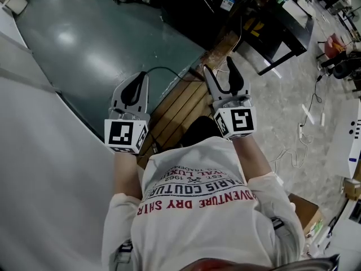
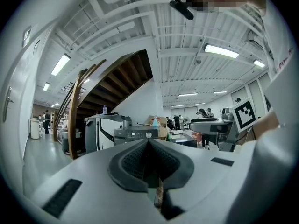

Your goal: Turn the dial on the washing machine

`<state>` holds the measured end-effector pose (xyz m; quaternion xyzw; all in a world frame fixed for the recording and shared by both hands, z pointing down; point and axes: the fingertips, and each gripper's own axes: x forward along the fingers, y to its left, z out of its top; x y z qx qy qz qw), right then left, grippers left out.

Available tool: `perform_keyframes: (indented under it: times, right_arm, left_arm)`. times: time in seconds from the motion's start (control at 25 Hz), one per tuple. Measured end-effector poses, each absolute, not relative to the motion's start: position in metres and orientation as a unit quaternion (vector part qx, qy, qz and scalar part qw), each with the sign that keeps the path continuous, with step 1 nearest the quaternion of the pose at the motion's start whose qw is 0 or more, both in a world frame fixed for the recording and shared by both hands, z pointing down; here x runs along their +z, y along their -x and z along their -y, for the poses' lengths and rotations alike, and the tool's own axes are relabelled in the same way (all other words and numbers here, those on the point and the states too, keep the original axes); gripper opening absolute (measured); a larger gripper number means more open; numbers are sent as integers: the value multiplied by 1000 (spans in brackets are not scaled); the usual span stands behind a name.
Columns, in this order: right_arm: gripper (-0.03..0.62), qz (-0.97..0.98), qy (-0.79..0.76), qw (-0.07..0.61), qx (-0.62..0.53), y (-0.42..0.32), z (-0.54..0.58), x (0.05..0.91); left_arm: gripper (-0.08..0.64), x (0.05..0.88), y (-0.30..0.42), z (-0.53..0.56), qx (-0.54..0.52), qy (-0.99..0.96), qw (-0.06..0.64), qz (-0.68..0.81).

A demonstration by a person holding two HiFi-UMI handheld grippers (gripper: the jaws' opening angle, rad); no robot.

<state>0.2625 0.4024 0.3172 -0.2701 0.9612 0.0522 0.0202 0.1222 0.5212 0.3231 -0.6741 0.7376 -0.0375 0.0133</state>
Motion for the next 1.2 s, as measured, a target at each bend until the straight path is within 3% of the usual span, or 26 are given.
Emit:
perform_keyframes:
  times: [0.48,0.88,1.2]
  right_arm:
    - [272,-958,287,-6,19,-225,-323,365]
    - [272,-943,332,-22,6,-138,-133,367]
    - [272,-920,380,-95,28,-108,-16,351]
  left_arm:
    - [17,369,-82,-457,-58,679,-27,-732]
    - [17,357,19,-262,-59,701,-31,-710]
    - [17,320,52,-131,-50,746,-41,-663]
